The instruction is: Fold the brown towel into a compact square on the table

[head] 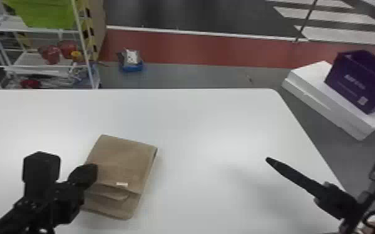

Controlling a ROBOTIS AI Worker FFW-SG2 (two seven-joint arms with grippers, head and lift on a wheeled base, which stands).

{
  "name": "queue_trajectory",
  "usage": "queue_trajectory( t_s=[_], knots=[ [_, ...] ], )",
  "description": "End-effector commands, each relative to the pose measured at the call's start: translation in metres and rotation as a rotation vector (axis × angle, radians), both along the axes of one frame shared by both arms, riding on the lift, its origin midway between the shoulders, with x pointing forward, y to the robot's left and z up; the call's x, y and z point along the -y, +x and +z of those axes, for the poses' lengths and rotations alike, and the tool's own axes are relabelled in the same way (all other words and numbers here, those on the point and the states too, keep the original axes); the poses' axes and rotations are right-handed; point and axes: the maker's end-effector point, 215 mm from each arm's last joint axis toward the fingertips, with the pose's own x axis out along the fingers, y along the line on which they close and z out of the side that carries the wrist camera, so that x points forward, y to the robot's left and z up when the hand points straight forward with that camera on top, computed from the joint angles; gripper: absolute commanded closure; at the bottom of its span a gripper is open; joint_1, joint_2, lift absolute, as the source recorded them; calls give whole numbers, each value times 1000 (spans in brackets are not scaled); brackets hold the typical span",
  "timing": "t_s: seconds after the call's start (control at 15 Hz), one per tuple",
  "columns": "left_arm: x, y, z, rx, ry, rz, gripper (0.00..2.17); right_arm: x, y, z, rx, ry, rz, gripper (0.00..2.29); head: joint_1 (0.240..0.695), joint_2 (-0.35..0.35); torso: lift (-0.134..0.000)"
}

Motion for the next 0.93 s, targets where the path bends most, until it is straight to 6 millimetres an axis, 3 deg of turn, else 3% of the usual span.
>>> queue_trajectory(
  t_s=[0.0,0.53,0.87],
  knots=[
    [-7,-13,-1,-4,11,9,2135,-7,0,2,3,7,14,1477,695,-131,-123],
    [-16,-55,5,-8,2,11,2135,-23,-1,2,2,28,42,1480,695,-84,-123],
    [-3,-39,79,184,-93,-11,2135,-23,-5,2,0,38,45,1480,695,-86,-123]
  ],
)
